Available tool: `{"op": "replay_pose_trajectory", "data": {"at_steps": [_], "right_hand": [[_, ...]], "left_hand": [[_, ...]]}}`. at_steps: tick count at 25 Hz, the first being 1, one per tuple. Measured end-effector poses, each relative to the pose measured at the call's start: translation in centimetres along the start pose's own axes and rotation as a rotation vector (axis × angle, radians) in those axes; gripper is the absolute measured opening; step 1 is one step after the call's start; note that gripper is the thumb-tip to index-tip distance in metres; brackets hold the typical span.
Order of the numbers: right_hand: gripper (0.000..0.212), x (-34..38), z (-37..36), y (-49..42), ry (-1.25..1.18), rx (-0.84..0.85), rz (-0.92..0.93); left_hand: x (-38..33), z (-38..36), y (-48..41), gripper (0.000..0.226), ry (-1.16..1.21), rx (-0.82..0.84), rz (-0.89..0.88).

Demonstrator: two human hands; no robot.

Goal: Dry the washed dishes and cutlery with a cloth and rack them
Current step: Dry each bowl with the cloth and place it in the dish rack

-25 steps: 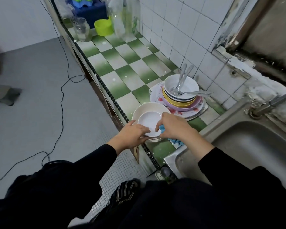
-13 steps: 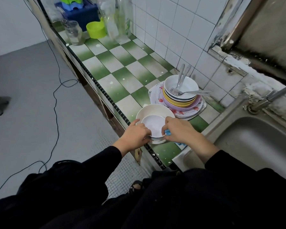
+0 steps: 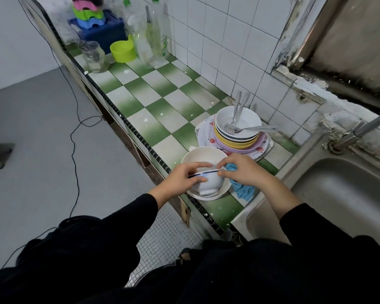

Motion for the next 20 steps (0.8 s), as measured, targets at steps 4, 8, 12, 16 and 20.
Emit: {"op": "replay_pose_trajectory", "data": {"at_steps": [4,8,12,16,20], "right_hand": [[0.036,-0.7,0.5,-0.1,-0.172,0.001,-0.028],[0.040,-2.5,0.9,0.0,-0.440,-0.040,-0.111],[0.028,-4.1,2.1,0.7,-0.675,-0.145,-0.204],[0.023,-5.7,2.1,2.1,-1.065,-0.137,-0.376],[0.034,-4.0,2.3,3.7,-1.325,0.031,-0.322]], "left_hand": [[0.5,0.3,-0.5,0.039,0.110,-0.034,0.074],[1.5,1.0,-0.5,0.036,0.270,-0.182,0.188],[2.1,0.9,0.2,0.034,0.618,-0.385,0.352],[1.2,1.2,-0.2,0.031,0.731,-0.428,0.327],[-0.7,1.4,-0.8,0.028,0.723,-0.467,0.292]]}}
Point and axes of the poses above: each hand's wrist, its own y-axis away from the middle knuckle, its own z-axis out of the back of the hand, x = y × z, the point moved 9 cm from there along -y, towards the middle knuckle, and after that the axes turned 15 degrees about -z, right-handed, at the moved point
